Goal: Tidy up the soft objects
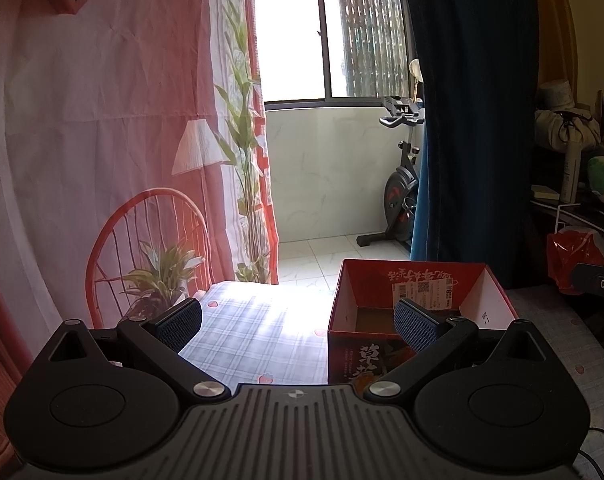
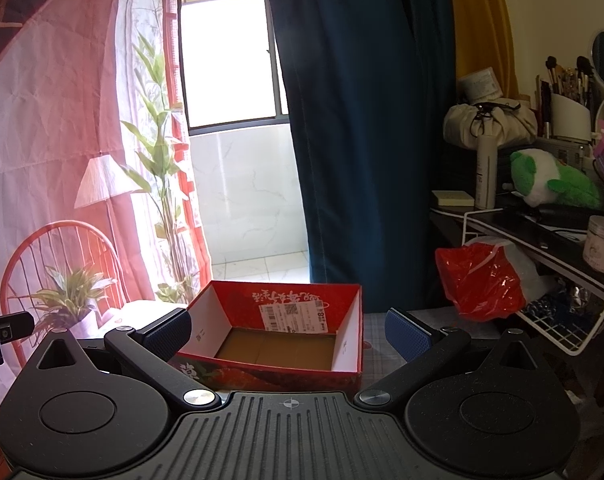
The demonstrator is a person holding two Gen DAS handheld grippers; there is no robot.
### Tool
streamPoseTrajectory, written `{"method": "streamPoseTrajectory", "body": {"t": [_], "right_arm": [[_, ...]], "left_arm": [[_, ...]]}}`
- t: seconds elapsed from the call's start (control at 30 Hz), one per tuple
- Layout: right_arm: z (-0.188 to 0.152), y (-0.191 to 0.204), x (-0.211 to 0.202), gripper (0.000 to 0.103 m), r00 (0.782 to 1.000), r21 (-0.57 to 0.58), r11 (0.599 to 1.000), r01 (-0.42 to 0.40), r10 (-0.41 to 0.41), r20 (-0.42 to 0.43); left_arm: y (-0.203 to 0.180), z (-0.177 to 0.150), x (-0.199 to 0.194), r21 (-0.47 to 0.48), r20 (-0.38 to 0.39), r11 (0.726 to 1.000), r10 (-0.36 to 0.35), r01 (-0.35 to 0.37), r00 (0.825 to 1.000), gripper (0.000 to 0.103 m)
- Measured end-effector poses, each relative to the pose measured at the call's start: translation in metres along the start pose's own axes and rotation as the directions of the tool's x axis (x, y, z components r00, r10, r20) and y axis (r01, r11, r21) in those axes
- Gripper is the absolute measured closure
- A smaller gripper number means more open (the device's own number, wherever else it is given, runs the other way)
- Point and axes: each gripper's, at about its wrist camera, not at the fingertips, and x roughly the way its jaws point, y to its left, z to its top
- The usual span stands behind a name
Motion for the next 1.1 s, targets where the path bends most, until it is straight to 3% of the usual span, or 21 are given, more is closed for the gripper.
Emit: {"method": "streamPoseTrajectory", "body": {"t": [0.3, 0.57, 0.77, 1.1], "right_arm": [[-0.020, -0.010, 0.030, 0.000, 0.999, 0.033, 0.999, -0.042, 0.042, -0.006], [-0.055, -0.008, 0.078, 0.000, 0.990, -0.001, 1.000, -0.030, 0.030, -0.139], [-0.080, -0.006, 0.104, 0.000, 0.976, -0.016, 1.000, 0.002, -0.006, -0.219], [-0.102, -0.013, 0.112, 0.002, 0.961, -0.005, 0.997, -0.075, 0.071, -0.266]], "left_arm": [[0.002, -0.010, 0.030, -0.017, -0.017, 0.999, 0.030, -0.031, 0.999, 0.000], [0.005, -0.036, 0.074, -0.071, -0.098, 0.997, -0.037, 0.030, 0.995, 0.000], [-0.006, -0.055, 0.101, -0.026, -0.147, 0.998, -0.054, 0.050, 0.988, 0.000], [-0.027, -0.071, 0.122, 0.064, -0.200, 0.995, -0.056, 0.070, 0.978, 0.001]]}}
